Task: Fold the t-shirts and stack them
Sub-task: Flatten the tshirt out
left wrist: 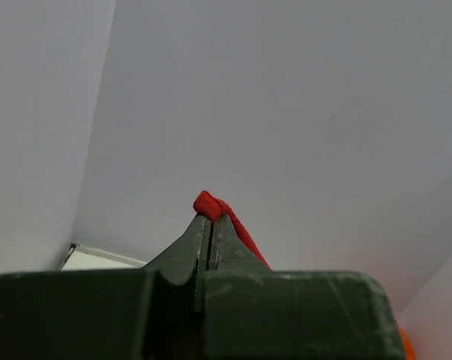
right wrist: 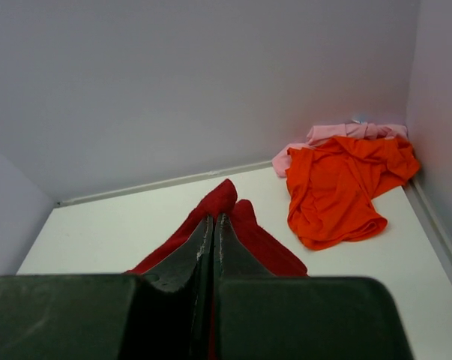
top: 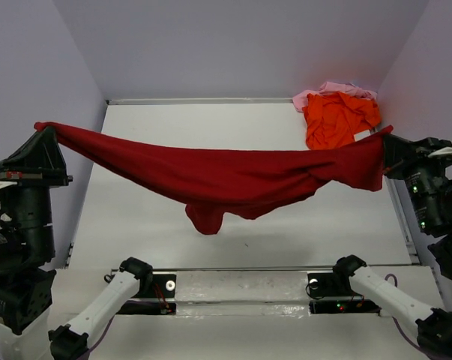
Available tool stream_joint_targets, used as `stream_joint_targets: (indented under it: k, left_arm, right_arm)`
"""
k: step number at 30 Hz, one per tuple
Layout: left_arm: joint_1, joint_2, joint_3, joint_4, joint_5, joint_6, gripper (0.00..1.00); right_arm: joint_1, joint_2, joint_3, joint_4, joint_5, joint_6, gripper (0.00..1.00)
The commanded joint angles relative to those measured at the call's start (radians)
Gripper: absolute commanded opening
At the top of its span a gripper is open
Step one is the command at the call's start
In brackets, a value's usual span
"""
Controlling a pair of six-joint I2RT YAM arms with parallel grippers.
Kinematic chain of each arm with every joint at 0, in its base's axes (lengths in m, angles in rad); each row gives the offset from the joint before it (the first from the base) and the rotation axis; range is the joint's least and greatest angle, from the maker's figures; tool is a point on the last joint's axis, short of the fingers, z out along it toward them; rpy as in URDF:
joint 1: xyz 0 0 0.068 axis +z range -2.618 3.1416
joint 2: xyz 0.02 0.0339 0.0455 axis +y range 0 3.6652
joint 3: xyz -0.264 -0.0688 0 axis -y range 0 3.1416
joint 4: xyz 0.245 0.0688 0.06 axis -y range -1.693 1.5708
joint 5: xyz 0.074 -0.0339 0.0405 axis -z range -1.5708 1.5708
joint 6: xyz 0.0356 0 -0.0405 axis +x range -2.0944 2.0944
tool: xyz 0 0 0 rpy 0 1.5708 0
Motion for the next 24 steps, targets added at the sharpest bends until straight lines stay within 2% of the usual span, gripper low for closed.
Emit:
stream_joint_targets:
  k: [1,5,13,19,24]
  left_arm:
    - [-0.003,0.089,-0.039,0.011,0.026,-0.034,0.0]
    - [-0.003,0.139,-0.174,0.068,0.055,-0.059,0.0]
    - [0.0,0.208,-0.381,0.16,-0.029,-0.029,0.0]
    - [0.001,0.169,-0.409,0.179,-0.086,-0.011,0.0]
    - [0.001,0.132,-0.355,0.179,-0.072,-0.023,0.0]
  right_arm:
    - [0.003,0.085,-0.033,0.014,0.014,-0.017,0.0]
    - [0.003,0.182,-0.13,0.076,0.033,-0.017,0.0]
    - [0.003,0.399,-0.208,0.169,0.082,0.035,0.0]
    - [0.003,0.432,-0.223,0.237,0.031,0.057,0.0]
    - [0.003,0.369,-0.211,0.241,0.008,0.05,0.0]
